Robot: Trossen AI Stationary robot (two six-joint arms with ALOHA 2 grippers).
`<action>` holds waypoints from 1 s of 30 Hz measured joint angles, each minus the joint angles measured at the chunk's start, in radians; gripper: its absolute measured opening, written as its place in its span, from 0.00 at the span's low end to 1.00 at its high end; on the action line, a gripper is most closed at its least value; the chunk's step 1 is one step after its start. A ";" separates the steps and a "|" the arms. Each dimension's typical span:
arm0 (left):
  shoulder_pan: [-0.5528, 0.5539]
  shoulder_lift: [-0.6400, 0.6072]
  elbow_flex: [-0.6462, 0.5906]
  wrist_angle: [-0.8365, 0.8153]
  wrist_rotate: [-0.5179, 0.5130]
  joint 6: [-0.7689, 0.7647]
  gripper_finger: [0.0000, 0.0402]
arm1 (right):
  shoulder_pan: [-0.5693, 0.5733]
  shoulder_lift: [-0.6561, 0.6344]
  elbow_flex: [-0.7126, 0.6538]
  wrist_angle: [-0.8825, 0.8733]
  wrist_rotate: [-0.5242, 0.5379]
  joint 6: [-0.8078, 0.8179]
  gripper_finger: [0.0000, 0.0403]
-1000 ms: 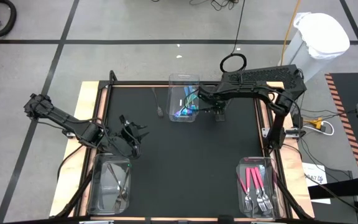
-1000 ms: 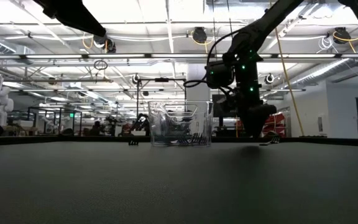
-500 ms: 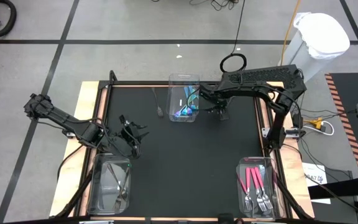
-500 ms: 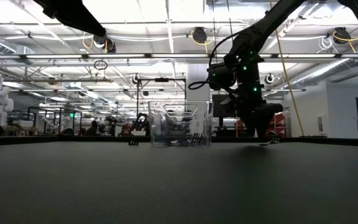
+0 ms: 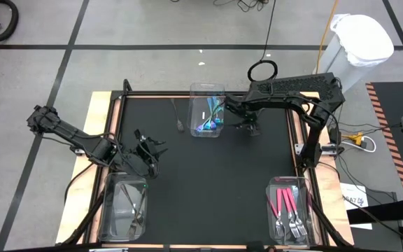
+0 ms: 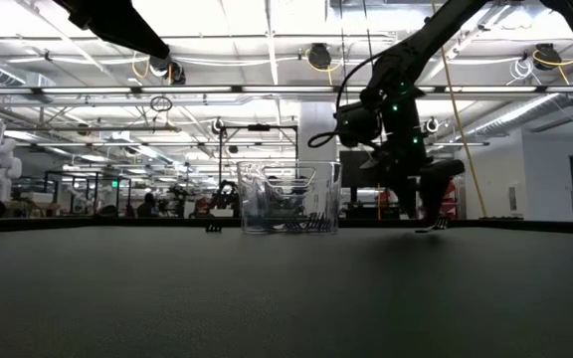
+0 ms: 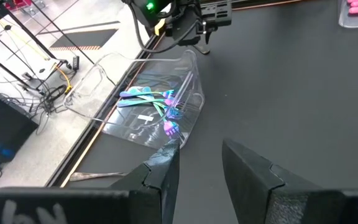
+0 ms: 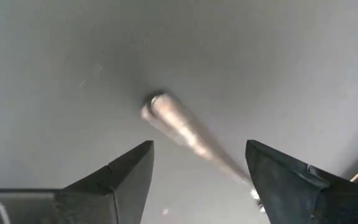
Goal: Sort silverware by color (type)
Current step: Put the black fork into the bottom left transparent bin
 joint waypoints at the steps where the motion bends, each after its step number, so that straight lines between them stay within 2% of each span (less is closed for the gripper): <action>1: 0.000 0.000 0.000 0.000 0.000 0.000 0.31 | 0.000 0.000 0.000 -0.019 0.000 -0.003 0.62; 5: 0.000 0.000 0.000 0.000 0.000 0.000 0.31 | 0.000 0.000 0.000 -0.063 0.004 -0.004 0.62; 20: 0.000 0.000 0.000 0.000 0.000 0.000 0.31 | -0.044 0.000 0.000 -0.035 -0.027 -0.104 0.62; 30: 0.000 0.000 0.000 0.000 0.000 0.000 0.31 | -0.065 0.012 0.000 -0.018 -0.048 -0.109 0.62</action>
